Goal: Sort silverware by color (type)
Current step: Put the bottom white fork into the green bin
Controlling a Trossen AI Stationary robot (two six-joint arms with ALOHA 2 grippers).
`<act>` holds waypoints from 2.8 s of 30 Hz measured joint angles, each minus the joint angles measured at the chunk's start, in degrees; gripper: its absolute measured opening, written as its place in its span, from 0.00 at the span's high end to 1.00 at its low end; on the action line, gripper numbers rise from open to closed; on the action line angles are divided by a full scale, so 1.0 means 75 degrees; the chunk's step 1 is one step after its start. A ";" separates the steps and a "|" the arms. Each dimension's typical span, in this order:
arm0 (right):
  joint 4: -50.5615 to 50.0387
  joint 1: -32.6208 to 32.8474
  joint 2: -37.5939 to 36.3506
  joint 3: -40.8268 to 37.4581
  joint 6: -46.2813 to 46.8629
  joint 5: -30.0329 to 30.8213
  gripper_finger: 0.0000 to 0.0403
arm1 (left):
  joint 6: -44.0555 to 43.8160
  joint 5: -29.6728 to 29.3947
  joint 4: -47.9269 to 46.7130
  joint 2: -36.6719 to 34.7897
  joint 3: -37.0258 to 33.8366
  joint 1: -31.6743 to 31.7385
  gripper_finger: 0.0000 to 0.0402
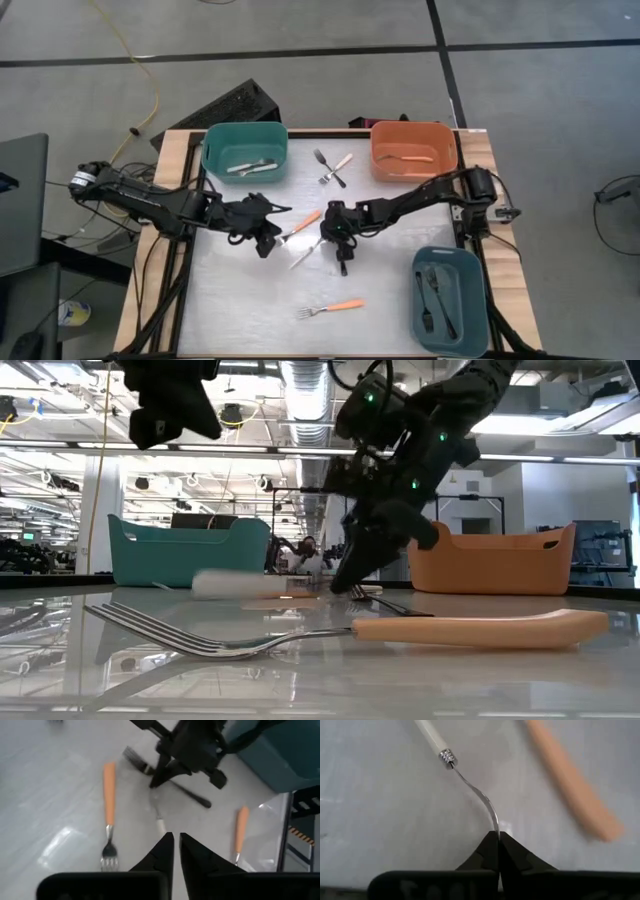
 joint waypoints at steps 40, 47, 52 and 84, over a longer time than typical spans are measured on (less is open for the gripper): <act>-0.1172 -0.0772 -0.1734 0.0009 0.1664 0.0265 0.95 | 0.2507 0.0410 0.1533 0.2366 0.0009 0.1079 0.53; -0.1180 -0.0781 -0.1733 0.0009 0.1876 0.0253 0.95 | 0.2990 0.0659 0.1375 0.2366 0.0009 0.1403 0.88; -0.1215 -0.0790 -0.1728 0.0009 0.2192 0.0231 0.95 | 0.3548 0.1122 0.1347 0.2366 0.0009 0.1680 0.97; -0.1816 -0.0999 -0.3111 0.0015 0.4701 0.0422 0.37 | 0.9022 0.2929 -0.2167 -0.1058 0.0000 0.7699 0.98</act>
